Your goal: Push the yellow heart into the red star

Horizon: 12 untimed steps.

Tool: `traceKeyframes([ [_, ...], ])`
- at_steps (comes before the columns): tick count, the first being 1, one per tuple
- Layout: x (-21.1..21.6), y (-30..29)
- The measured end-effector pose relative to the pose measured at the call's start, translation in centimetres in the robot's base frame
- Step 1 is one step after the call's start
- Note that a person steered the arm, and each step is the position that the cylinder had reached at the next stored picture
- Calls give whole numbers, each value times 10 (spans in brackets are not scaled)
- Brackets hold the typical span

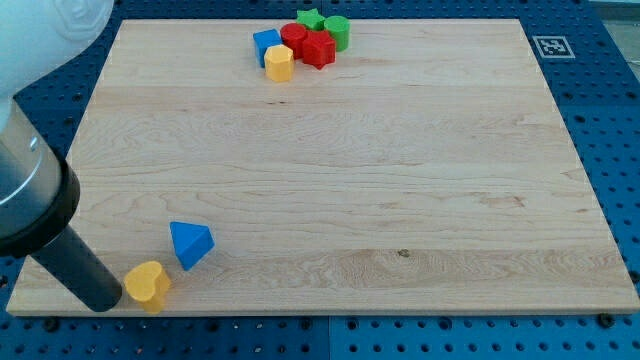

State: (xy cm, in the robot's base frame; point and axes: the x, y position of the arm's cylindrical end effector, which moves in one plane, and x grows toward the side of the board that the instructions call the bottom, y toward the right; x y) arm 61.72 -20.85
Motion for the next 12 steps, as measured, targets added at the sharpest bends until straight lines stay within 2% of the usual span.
traceKeyframes([
  [3,0,22],
  [6,-3,81],
  [8,-29,107],
  [12,-30,201],
])
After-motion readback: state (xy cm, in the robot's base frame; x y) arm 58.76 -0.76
